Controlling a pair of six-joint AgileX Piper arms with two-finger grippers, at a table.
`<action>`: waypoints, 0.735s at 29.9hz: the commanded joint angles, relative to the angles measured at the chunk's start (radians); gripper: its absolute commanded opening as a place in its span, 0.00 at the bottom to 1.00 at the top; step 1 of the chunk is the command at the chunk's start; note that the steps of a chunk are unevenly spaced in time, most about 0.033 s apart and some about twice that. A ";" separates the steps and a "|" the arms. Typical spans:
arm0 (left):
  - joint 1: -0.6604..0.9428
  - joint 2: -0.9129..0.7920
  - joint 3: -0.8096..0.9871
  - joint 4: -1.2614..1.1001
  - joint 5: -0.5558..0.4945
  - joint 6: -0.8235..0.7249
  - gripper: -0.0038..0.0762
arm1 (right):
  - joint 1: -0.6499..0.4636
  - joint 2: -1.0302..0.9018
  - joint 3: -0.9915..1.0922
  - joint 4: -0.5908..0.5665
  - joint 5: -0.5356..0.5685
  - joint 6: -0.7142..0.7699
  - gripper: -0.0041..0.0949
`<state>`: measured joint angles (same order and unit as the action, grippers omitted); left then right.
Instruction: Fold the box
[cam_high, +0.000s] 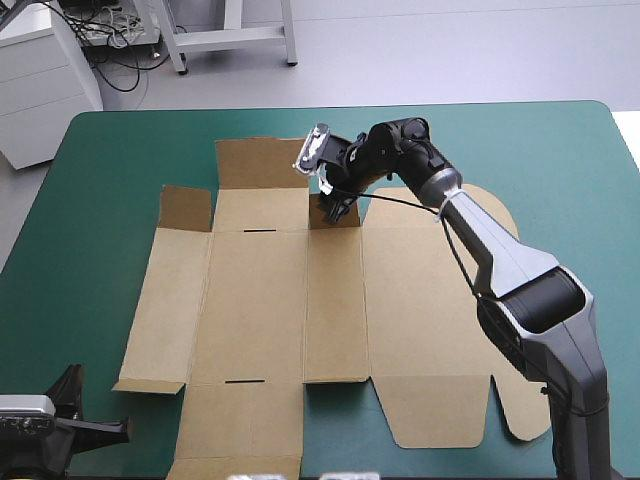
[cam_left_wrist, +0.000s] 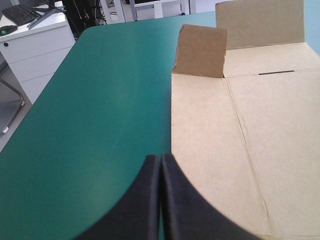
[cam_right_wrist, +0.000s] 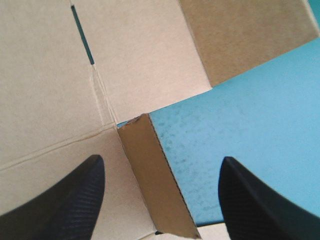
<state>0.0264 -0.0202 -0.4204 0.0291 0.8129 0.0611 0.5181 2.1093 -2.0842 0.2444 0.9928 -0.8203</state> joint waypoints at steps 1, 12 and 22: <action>-0.001 -0.011 -0.018 -0.003 -0.074 -0.012 0.01 | 0.001 -0.098 -0.085 -0.032 0.025 0.171 0.51; -0.001 -0.011 -0.018 0.009 -0.075 -0.012 0.01 | -0.032 -0.185 -0.117 -0.145 0.219 0.546 0.03; -0.001 -0.011 -0.018 0.014 -0.075 -0.012 0.09 | -0.084 -0.350 -0.007 -0.312 0.254 0.737 0.03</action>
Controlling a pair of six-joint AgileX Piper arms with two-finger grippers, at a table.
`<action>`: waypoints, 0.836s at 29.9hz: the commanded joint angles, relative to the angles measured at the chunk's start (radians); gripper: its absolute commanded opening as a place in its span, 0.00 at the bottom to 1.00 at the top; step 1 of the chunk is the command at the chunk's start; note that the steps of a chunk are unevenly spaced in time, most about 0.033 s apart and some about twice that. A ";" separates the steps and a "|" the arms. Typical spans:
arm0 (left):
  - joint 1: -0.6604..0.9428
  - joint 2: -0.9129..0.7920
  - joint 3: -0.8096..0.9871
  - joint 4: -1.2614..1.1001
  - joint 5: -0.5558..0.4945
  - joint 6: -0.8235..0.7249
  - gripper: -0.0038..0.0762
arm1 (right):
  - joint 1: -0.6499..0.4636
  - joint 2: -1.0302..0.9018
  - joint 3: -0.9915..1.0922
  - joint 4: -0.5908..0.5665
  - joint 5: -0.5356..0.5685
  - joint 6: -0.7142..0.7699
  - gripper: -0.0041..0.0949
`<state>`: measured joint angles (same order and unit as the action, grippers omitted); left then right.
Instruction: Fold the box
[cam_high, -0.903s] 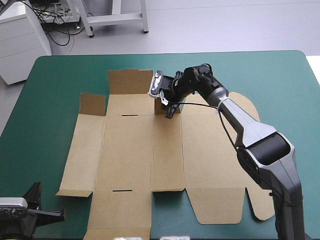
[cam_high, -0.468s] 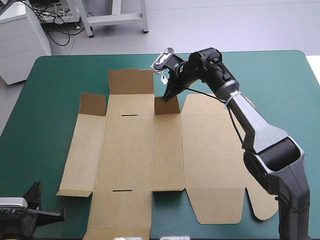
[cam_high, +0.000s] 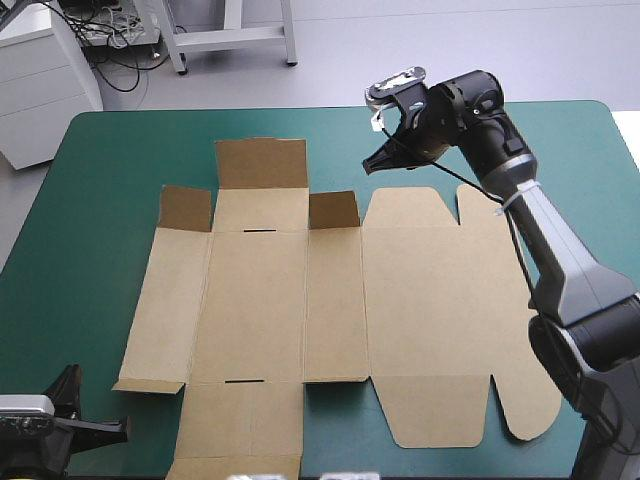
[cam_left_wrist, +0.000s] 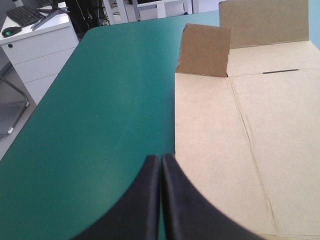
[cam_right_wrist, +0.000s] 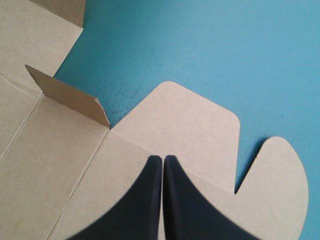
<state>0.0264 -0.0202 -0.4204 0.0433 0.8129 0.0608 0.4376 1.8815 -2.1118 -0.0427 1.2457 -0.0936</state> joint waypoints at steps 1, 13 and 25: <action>-0.001 -0.011 -0.018 -0.001 -0.075 -0.011 0.14 | -0.003 -0.153 0.051 -0.034 0.001 0.010 0.03; -0.001 -0.011 -0.018 -0.003 -0.075 -0.011 0.66 | -0.003 -0.590 0.597 -0.188 -0.138 0.175 0.03; -0.001 0.103 -0.088 -0.005 0.005 -0.026 0.63 | -0.003 -1.076 1.153 -0.250 -0.222 0.348 0.03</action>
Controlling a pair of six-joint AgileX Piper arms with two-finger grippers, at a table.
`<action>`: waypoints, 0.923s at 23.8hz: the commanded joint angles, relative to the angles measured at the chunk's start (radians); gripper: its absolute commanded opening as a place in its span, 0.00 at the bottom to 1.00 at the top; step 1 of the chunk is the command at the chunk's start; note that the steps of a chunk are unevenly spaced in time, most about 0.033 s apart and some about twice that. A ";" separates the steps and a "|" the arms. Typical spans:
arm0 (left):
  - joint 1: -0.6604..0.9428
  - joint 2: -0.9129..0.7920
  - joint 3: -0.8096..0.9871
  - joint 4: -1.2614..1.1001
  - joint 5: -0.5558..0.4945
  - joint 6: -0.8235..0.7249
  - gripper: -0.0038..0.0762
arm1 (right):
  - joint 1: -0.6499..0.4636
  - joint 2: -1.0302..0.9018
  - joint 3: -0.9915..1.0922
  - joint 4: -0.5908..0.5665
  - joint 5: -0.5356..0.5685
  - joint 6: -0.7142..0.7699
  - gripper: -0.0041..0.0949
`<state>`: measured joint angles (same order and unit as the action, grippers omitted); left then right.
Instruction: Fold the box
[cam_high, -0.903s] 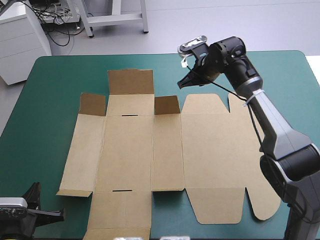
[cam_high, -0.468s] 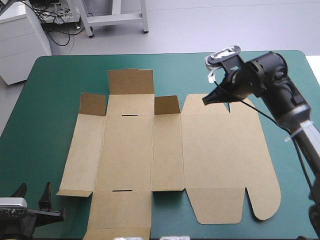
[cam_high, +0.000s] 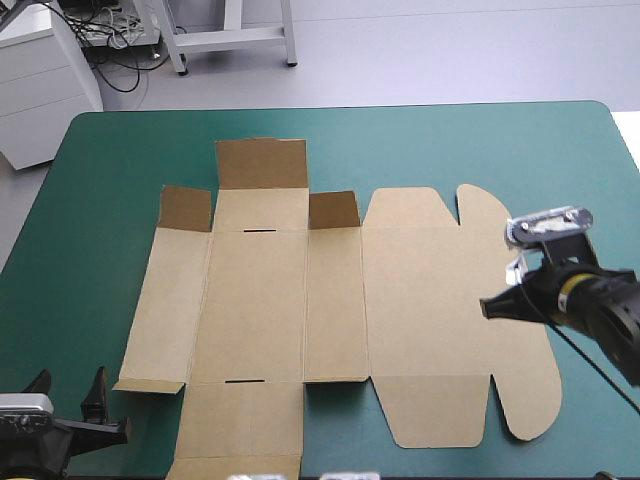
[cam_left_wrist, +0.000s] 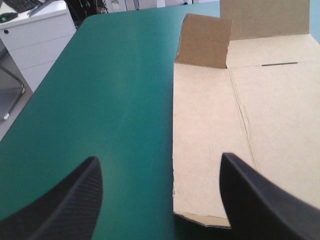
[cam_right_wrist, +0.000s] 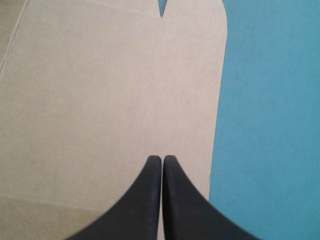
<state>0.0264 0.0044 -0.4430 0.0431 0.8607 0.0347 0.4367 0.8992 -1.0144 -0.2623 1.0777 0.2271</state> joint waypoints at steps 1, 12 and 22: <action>-0.001 0.104 -0.081 0.000 -0.043 0.004 0.63 | -0.002 -0.124 0.079 -0.030 -0.054 0.038 0.03; -0.001 0.589 -0.277 0.199 0.077 -0.035 0.42 | -0.002 -0.407 0.214 0.015 0.020 0.059 0.03; -0.001 0.986 -0.408 0.282 0.206 -0.147 0.61 | -0.002 -0.452 0.293 0.035 0.080 0.055 0.03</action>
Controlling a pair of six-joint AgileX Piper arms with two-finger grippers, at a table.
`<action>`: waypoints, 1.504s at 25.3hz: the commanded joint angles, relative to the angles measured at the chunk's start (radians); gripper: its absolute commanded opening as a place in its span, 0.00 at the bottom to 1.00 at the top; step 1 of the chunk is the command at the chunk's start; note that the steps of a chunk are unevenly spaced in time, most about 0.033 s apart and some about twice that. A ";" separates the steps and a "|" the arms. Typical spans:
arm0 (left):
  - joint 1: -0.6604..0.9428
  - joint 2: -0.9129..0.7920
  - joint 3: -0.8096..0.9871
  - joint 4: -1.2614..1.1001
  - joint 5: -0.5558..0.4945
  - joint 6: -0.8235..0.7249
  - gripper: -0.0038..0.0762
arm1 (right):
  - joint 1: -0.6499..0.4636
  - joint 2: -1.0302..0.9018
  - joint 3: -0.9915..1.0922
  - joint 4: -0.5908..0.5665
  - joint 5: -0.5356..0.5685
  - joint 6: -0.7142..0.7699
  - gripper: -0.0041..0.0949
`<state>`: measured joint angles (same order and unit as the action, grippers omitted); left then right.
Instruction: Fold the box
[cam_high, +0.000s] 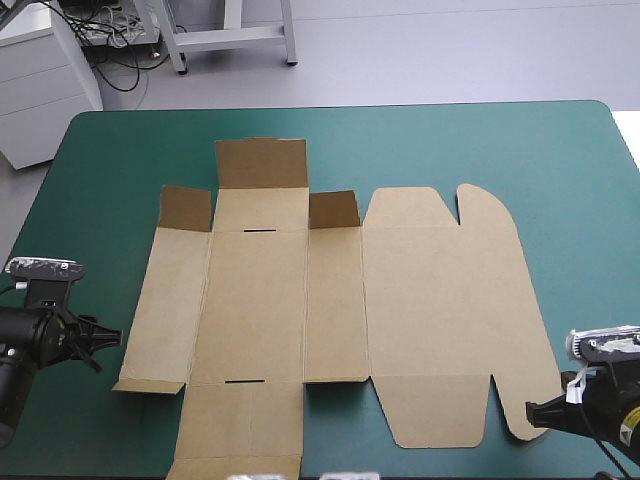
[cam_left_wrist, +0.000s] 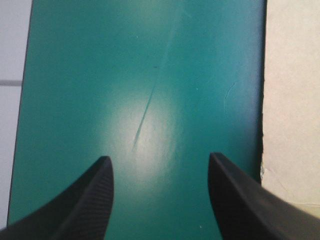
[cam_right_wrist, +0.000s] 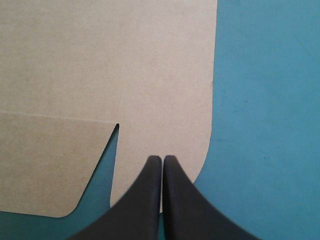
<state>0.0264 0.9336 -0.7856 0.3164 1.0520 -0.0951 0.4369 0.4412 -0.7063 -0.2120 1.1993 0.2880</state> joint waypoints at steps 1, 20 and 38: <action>-0.001 0.094 -0.086 0.007 0.019 -0.017 0.63 | -0.002 0.006 -0.011 -0.013 -0.042 -0.006 0.03; 0.032 0.333 -0.142 -0.263 0.038 0.170 0.63 | -0.002 0.006 0.002 0.034 -0.019 -0.006 0.03; 0.239 0.564 -0.142 -0.762 0.124 0.474 0.63 | -0.002 0.006 0.002 0.034 -0.012 -0.006 0.03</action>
<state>0.2625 1.4976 -0.8998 -0.3586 1.1295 0.3575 0.4369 0.4412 -0.6816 -0.1640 1.2255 0.2880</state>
